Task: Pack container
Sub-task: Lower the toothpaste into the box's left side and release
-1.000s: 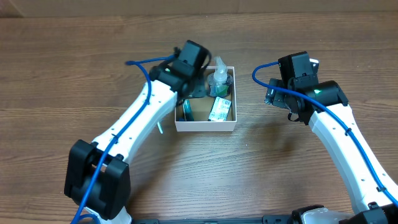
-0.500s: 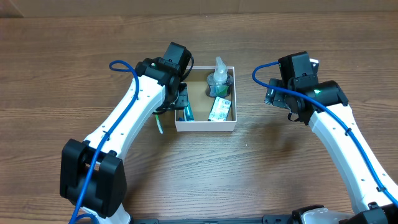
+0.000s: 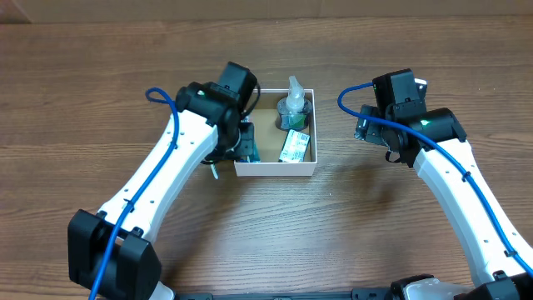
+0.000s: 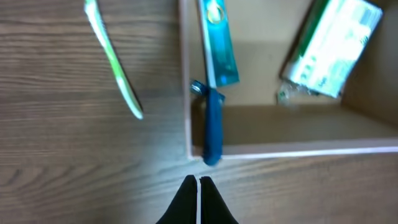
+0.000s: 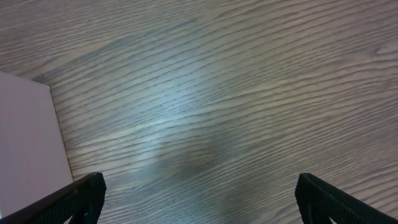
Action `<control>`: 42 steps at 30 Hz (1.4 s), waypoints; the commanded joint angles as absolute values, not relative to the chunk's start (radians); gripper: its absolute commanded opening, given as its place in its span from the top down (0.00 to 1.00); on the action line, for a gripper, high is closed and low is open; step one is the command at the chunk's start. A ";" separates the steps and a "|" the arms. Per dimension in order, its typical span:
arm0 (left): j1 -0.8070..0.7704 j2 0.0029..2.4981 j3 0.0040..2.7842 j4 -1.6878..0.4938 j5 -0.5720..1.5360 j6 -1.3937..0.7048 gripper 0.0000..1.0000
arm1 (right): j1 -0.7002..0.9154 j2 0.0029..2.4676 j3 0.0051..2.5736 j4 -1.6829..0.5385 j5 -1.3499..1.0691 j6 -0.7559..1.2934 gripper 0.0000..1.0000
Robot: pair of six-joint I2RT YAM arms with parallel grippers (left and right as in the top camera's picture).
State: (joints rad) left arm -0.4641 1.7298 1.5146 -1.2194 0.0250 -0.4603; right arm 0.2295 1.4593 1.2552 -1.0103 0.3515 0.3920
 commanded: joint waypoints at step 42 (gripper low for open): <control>-0.530 1.715 1.415 -1.195 -0.036 -0.472 0.96 | 0.227 1.442 1.277 -1.005 0.365 0.397 0.00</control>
